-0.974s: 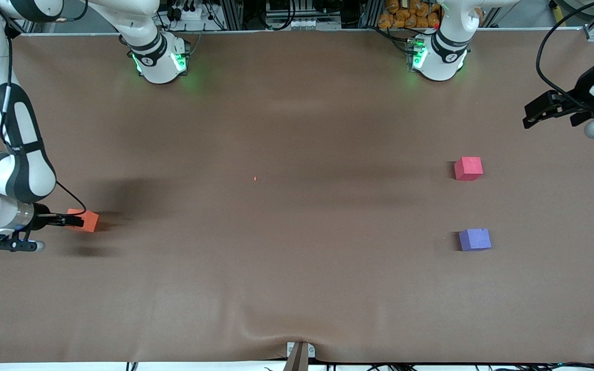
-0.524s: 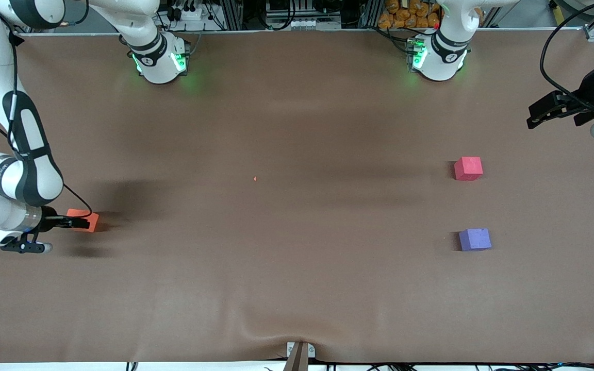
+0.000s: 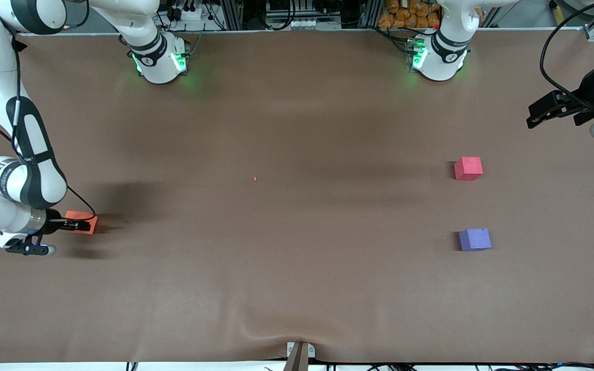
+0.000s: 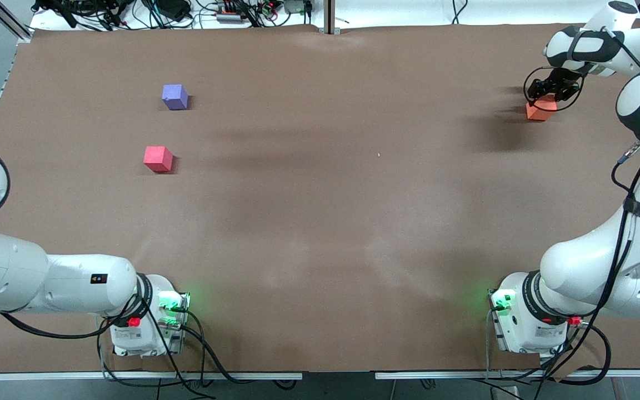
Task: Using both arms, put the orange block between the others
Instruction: 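Lower the right gripper over the orange cube and close on it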
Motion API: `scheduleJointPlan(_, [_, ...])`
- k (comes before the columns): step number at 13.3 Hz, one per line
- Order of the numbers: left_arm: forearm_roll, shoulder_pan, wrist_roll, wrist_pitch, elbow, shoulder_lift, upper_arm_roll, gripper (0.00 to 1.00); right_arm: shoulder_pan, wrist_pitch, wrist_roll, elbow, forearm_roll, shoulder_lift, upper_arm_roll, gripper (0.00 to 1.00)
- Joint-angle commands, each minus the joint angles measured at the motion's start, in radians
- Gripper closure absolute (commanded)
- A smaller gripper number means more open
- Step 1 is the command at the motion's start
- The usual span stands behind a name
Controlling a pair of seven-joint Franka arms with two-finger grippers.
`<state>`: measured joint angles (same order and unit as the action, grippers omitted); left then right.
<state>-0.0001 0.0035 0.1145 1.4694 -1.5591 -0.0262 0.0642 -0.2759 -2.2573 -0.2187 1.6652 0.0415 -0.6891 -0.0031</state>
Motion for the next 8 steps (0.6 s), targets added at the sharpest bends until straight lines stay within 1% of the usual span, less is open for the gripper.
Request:
scheduleJointPlan(1, [0.005, 0.009, -0.021, -0.014, -0.004, -0.012, 0.006, 0.00, 0.021, 0.008, -0.008, -0.019, 0.015, 0.012, 0.021, 1.00])
scheduleJointPlan(5, [0.003, 0.007, -0.022, -0.014, -0.001, -0.012, 0.008, 0.00, 0.053, 0.009, -0.085, -0.022, 0.014, 0.074, 0.046, 1.00])
scheduleJointPlan(7, [0.003, 0.009, -0.022, -0.014, -0.001, -0.012, 0.008, 0.00, 0.102, 0.009, -0.103, -0.028, 0.014, 0.094, 0.054, 1.00])
scheduleJointPlan(8, [0.003, 0.009, -0.022, -0.014, -0.001, -0.014, 0.008, 0.00, 0.131, 0.009, -0.102, -0.028, 0.014, 0.092, 0.067, 1.00])
